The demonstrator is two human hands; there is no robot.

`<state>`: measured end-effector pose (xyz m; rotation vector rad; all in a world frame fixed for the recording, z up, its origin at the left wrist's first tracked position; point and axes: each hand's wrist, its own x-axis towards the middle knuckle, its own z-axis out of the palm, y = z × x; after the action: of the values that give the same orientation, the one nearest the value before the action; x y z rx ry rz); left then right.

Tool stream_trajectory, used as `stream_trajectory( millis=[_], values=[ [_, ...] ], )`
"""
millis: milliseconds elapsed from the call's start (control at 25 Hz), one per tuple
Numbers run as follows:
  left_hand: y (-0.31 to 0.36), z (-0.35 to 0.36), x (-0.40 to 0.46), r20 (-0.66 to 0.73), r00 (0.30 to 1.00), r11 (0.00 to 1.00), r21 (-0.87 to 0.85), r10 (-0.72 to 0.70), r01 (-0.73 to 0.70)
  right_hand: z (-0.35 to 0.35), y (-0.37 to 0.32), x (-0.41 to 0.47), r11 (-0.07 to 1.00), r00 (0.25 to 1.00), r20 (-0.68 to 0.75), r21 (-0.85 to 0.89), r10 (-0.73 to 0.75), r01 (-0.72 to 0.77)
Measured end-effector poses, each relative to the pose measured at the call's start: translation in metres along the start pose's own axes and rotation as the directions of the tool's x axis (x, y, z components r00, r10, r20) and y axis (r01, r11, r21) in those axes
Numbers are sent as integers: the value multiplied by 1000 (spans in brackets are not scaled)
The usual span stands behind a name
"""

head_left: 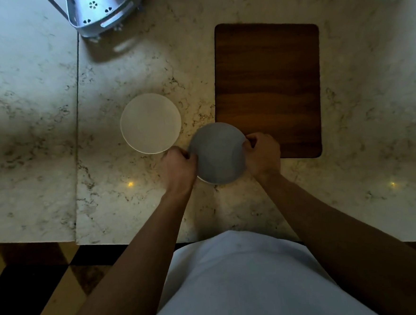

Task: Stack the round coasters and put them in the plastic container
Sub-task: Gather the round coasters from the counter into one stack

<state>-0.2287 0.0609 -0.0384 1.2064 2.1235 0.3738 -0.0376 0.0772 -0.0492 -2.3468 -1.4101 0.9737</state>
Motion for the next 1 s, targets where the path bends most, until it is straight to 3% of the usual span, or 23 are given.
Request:
stream_trajectory(
  millis=[200, 520, 1000],
  values=[
    [3, -1, -1, 5, 1000, 1000, -1, -13, 13, -4, -6, -4, 997, 1000, -21, -73, 15, -17],
    [4, -5, -2, 13, 997, 992, -100, -74, 75, -10, -18, 6, 990, 987, 84, -3, 140, -141],
    [25, -5, -7, 38, 979, 969, -141, -201, 204, -21, 1, -6, 984, 983, 157, 131, 95, -116]
  ],
)
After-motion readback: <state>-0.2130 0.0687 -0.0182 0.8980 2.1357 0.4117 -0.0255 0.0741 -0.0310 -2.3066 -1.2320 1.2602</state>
